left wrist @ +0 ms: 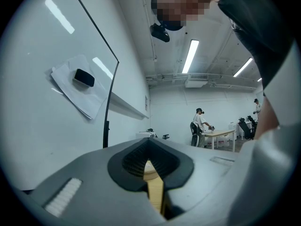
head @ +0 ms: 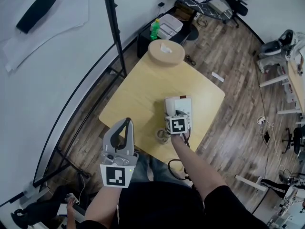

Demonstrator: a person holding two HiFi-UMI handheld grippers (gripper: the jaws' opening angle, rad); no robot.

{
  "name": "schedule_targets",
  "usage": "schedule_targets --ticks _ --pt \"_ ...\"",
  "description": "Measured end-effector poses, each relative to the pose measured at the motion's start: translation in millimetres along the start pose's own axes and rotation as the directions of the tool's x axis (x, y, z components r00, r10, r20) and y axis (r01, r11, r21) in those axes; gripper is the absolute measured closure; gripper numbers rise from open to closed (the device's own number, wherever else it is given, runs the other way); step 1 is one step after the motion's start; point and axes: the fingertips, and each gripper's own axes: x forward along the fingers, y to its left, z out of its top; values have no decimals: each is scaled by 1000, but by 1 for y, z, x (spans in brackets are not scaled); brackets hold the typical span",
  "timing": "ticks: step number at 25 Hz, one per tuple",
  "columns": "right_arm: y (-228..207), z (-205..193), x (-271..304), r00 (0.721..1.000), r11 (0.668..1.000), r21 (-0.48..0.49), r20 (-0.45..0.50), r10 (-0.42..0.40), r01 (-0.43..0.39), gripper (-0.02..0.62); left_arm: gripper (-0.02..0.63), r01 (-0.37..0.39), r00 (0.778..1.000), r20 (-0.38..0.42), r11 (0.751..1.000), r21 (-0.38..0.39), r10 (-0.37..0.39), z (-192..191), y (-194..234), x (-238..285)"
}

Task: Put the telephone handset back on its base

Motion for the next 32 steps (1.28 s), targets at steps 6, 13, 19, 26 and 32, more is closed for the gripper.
schedule_targets --ticks 6,13,19,26,32 --pt "2 -2 -2 1000 1000 -19 7 3 -3 348 606 -3 1000 -3 1000 -5 3 -2 0 -3" --pt "3 -2 1 1000 1000 -8 6 10 -10 353 606 -1 1000 -4 1000 -13 1 -4 -2 -2" --pt "2 1 -4 1000 1000 2 -1 26 -26 347 606 7 1000 -17 1000 -11 -8 -4 -4 -2" --pt "7 40 -100 966 995 -61 243 93 -80 351 606 -9 1000 -18 999 -40 8 5 0 -3" --pt "27 80 -226 858 972 -232 491 149 -36 431 606 17 1000 25 999 -37 -16 35 -14 6"
